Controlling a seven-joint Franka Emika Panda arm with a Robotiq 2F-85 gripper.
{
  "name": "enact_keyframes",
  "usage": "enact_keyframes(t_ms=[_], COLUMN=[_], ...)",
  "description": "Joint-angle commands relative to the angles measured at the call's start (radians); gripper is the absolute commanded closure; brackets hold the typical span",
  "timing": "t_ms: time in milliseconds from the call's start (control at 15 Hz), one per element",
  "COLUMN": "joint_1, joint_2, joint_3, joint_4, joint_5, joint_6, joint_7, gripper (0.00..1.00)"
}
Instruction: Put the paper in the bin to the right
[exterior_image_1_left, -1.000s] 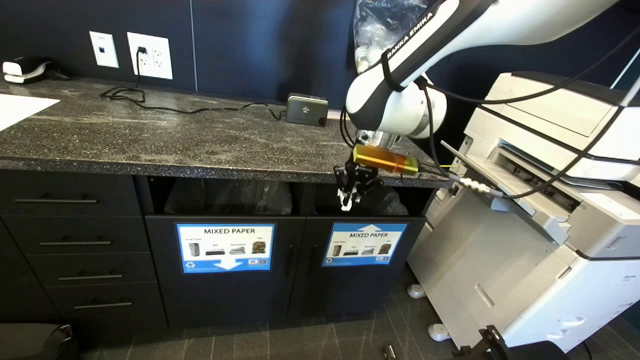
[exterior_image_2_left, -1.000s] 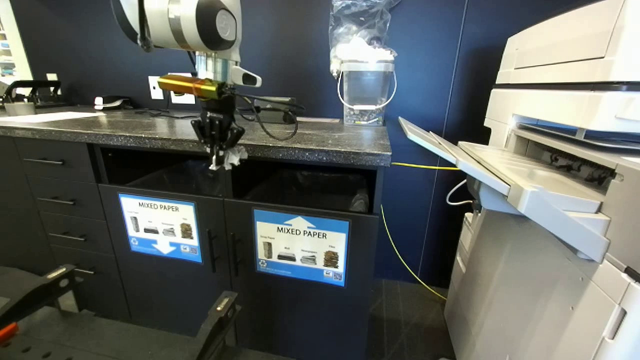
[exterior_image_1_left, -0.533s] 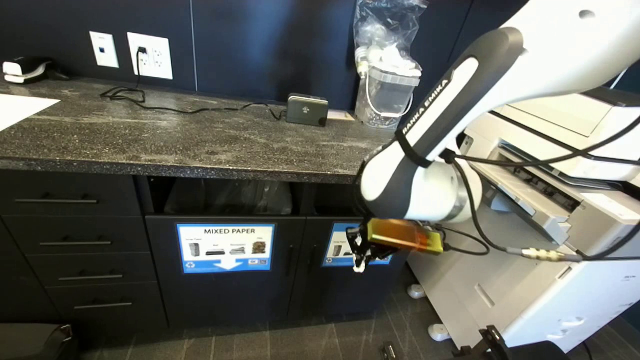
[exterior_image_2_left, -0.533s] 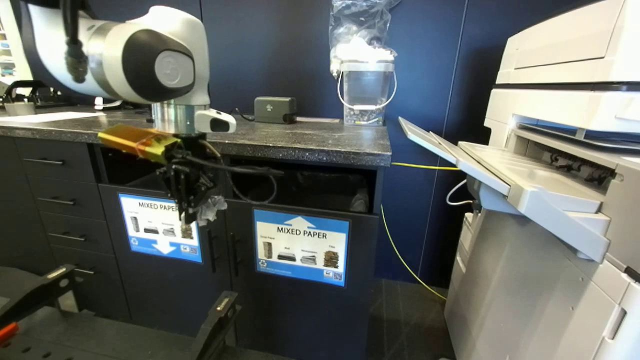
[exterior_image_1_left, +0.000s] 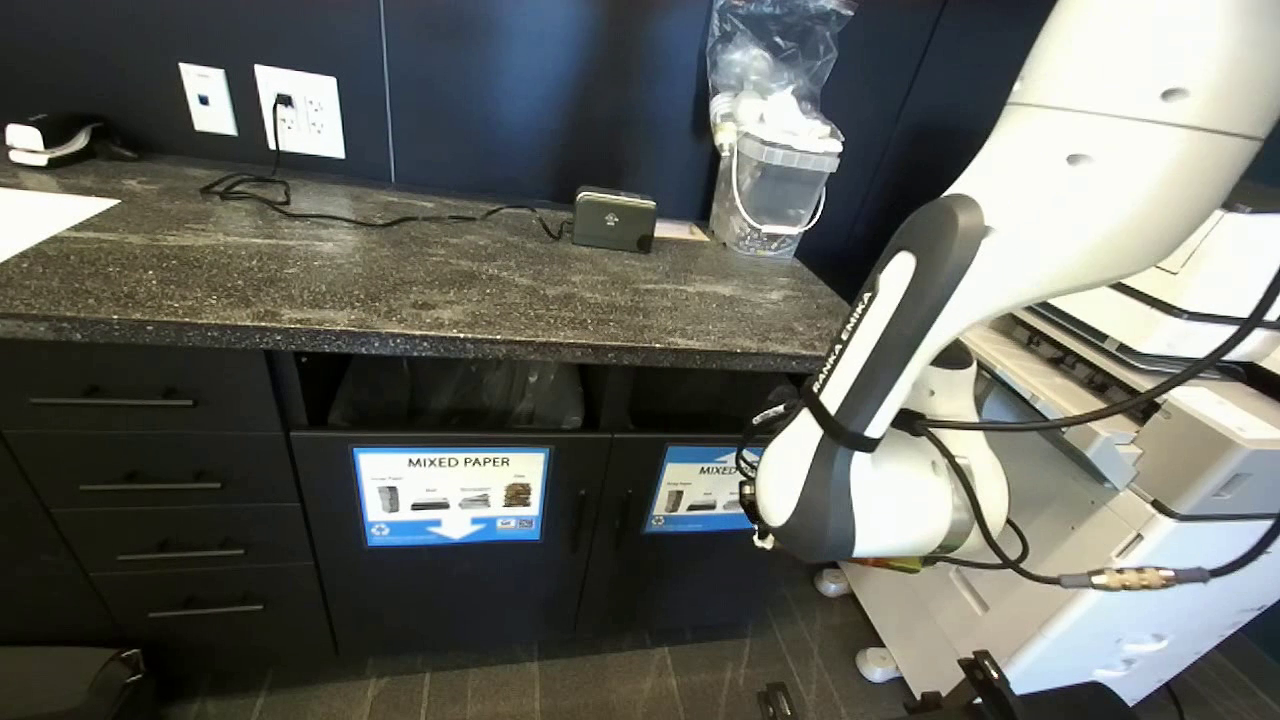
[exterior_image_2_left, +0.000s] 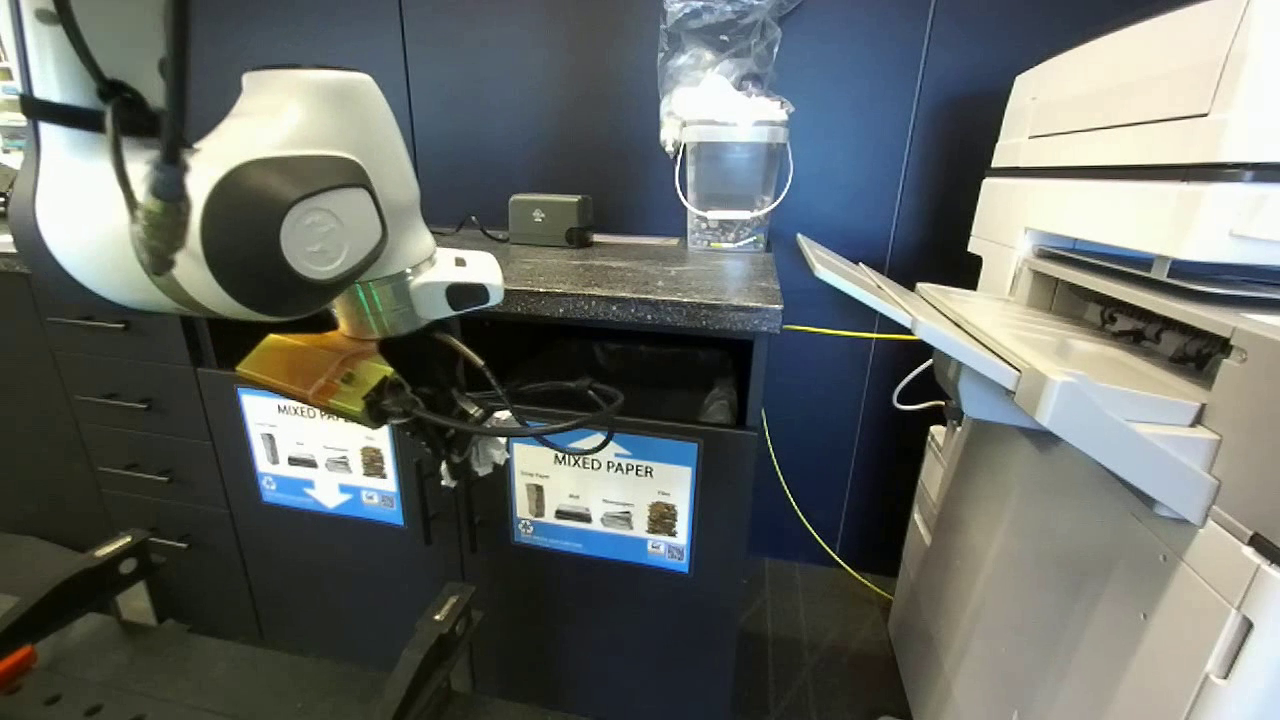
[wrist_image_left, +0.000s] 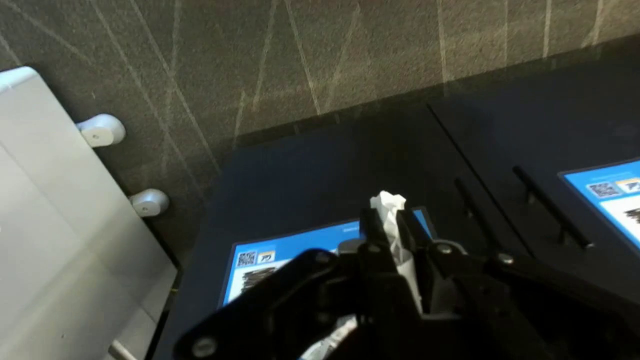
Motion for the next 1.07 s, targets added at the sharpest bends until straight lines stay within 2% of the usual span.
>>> enact_keyframes(t_ms=[0,133,467,667,1000], joint_1=[0.086,0.1,0.098,0.088,0.124], joint_2=[0.122,0.17,0.349,0.46,0.588], joint_3=[-0.086,-0.113,-0.133,-0.129,-0.139], joint_4=[0.142,0.221,0.438,0.544,0.641], joint_5=[0.076,0.083,0.075,0.075,0.152], joint_6=[0.053,0.038,0.071,0.151,0.292], joint_7=[-0.073,-0.092,-0.094,-0.093,-0.136], gripper=[0.87,0.87,0.87,0.87,0.87])
